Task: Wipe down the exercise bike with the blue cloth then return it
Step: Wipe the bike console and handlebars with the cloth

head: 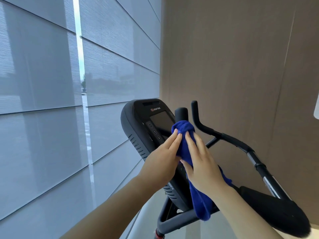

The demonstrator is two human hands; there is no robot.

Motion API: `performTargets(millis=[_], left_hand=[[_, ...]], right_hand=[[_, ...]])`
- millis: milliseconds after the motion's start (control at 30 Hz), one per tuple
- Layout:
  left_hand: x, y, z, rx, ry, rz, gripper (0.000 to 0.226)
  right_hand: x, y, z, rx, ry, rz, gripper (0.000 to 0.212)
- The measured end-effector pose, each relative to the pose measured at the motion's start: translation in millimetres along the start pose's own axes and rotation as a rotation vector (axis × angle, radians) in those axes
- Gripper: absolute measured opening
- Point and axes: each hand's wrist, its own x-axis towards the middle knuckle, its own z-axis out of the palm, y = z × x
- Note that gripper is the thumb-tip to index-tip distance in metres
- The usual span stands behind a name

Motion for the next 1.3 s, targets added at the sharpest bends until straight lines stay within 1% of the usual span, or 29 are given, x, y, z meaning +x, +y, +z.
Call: performTargets(millis=[100,200,300,333,367,400,433,467,500,600,667,733,867,933,967,1033,1100,1200,1300], left_hand=[[-8.9,9.4,-0.8,0.015,-0.043,-0.016,0.065],[-17.3,18.6,-5.8,0.071,-0.115,-0.045,0.058],[-11.8,26.3,-16.8,0.126,-0.055,-0.058,0.042],[-7.3,28.3,-18.5,0.13,-0.03,-0.061,0.041],[-3.3,28.9,-17.0,0.141,-0.036,-0.054,0.045],[0.8,30.6,-13.1,0.187,-0.091,-0.026,0.052],[4.0,33.2,-6.9,0.281,-0.178,0.028,0.055],[4.9,34.3,1.1,0.384,-0.262,0.086,0.055],[3.4,34.4,7.9,0.439,-0.303,0.104,0.056],[0.0,36.5,18.3,0.495,-0.324,0.066,0.061],[-4.0,41.1,22.0,0.496,-0.343,0.043,0.062],[-9.6,47.9,24.5,0.446,-0.346,-0.003,0.063],[-28.3,66.1,29.9,0.171,-0.22,-0.18,0.059],[-34.1,74.1,32.6,0.104,-0.184,-0.198,0.059],[-35.0,75.6,33.6,0.099,-0.17,-0.188,0.06],[-32.7,74.3,34.2,0.145,-0.163,-0.17,0.064],[-28.7,70.6,34.3,0.208,-0.224,-0.163,0.07],[-26.7,68.8,35.0,0.235,-0.289,-0.168,0.072],[-29.8,71.7,38.8,0.21,-0.245,-0.163,0.065]], right_hand=[[-8.3,1.5,-3.8,-0.01,0.001,0.008,0.079],[-17.4,10.3,-11.5,0.003,-0.059,-0.011,0.075],[-11.9,27.2,-29.2,0.153,-0.171,-0.006,0.073],[-9.9,31.1,-33.4,0.174,-0.206,-0.013,0.074],[-9.2,32.8,-35.4,0.178,-0.237,-0.023,0.076],[-10.9,32.2,-35.1,0.176,-0.258,-0.034,0.078],[-14.3,30.7,-32.8,0.17,-0.257,-0.044,0.079],[-18.3,29.2,-30.0,0.168,-0.237,-0.052,0.079],[-21.7,28.5,-28.1,0.171,-0.215,-0.054,0.078],[-25.1,31.9,-29.3,0.175,-0.192,-0.053,0.072],[-26.9,36.4,-32.5,0.156,-0.201,-0.066,0.067],[-32.1,37.7,-34.8,0.124,-0.206,-0.079,0.062],[-46.4,44.8,-45.8,0.095,-0.184,-0.101,0.052],[-49.9,50.2,-54.3,0.116,-0.211,-0.104,0.053],[-48.9,51.4,-57.6,0.117,-0.241,-0.097,0.056],[-43.3,50.3,-60.7,0.082,-0.323,-0.074,0.07],[-38.5,46.0,-59.8,0.068,-0.404,-0.033,0.081],[-39.7,45.7,-56.6,0.126,-0.405,-0.011,0.076],[-45.5,48.2,-60.4,0.109,-0.375,-0.039,0.068]])
